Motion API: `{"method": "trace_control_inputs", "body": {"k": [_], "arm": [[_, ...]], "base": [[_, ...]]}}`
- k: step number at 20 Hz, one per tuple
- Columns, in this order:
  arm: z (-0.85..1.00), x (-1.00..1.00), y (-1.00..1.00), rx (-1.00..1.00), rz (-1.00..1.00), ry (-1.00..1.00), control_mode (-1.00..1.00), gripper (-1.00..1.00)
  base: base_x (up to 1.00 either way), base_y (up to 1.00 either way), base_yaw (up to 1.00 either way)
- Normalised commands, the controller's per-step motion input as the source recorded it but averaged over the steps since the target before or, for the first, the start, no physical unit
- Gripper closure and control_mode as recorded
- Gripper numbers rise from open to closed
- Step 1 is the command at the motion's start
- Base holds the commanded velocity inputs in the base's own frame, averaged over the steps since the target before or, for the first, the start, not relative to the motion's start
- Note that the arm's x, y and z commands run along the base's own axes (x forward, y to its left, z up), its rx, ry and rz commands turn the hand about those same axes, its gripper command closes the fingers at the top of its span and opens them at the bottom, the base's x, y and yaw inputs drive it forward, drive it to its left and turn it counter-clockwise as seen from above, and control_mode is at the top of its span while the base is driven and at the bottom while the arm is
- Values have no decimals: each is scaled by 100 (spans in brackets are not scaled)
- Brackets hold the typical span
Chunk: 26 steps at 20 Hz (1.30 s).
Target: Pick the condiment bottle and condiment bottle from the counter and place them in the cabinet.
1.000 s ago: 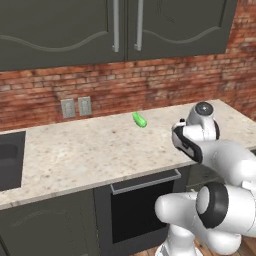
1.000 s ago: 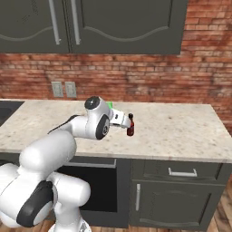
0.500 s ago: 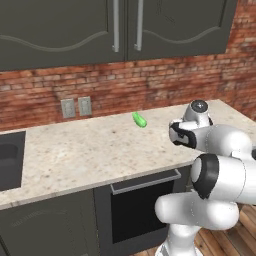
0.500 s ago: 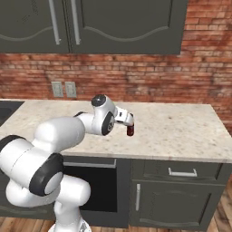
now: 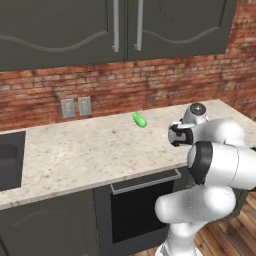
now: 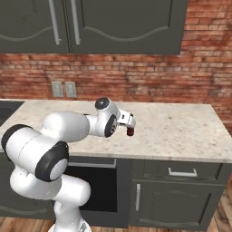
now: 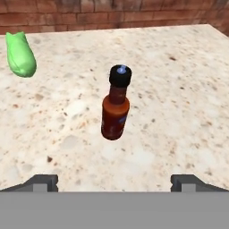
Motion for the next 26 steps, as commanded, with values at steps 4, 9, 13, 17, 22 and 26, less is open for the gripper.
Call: {"method": "trace_control_inputs", "body": {"k": [4,9,13,17,22,26], "arm": [[-21,26,-8,0,0,0,-100,-100],[-16,27,-9,0,0,0,-100,-100],[-14,29,-11,0,0,0,-100,-100],[-12,29,-12,0,0,0,-100,-100],[-12,30,-10,0,0,0,-100,-100],[-13,30,-9,1,0,0,-100,-100]], "base": [[0,0,0],[0,0,0],[0,0,0],[0,0,0],[0,0,0],[0,0,0]]}}
